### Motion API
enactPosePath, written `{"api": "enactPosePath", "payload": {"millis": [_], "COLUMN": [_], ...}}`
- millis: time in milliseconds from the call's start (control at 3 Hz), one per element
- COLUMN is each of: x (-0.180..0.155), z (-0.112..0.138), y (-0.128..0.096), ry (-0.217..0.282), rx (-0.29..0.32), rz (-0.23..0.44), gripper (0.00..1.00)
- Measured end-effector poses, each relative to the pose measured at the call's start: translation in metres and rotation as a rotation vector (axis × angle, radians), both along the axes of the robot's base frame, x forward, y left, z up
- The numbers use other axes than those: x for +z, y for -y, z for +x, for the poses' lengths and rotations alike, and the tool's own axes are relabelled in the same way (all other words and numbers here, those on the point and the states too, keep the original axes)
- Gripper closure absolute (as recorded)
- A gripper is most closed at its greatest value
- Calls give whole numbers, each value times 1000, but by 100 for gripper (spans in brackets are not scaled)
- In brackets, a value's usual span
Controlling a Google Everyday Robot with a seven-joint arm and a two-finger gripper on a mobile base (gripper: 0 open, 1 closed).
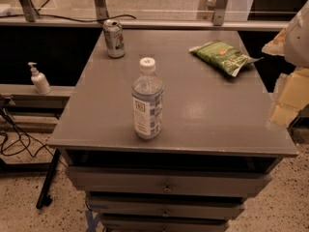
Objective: Move blue plastic bottle near 7up can
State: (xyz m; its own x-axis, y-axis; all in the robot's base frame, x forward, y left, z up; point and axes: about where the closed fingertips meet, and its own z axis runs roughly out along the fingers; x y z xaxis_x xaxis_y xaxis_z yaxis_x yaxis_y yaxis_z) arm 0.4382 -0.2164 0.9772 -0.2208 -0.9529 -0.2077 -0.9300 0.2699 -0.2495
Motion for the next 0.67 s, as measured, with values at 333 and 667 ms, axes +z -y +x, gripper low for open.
{"api": "enactPosePath", "payload": {"millis": [333,667], "x": [1,-5], "z": [0,0], "y": [-2,-10], "ry": [8,3], "rx": [2,19], "rz": [4,41], "gripper": [0,0]}}
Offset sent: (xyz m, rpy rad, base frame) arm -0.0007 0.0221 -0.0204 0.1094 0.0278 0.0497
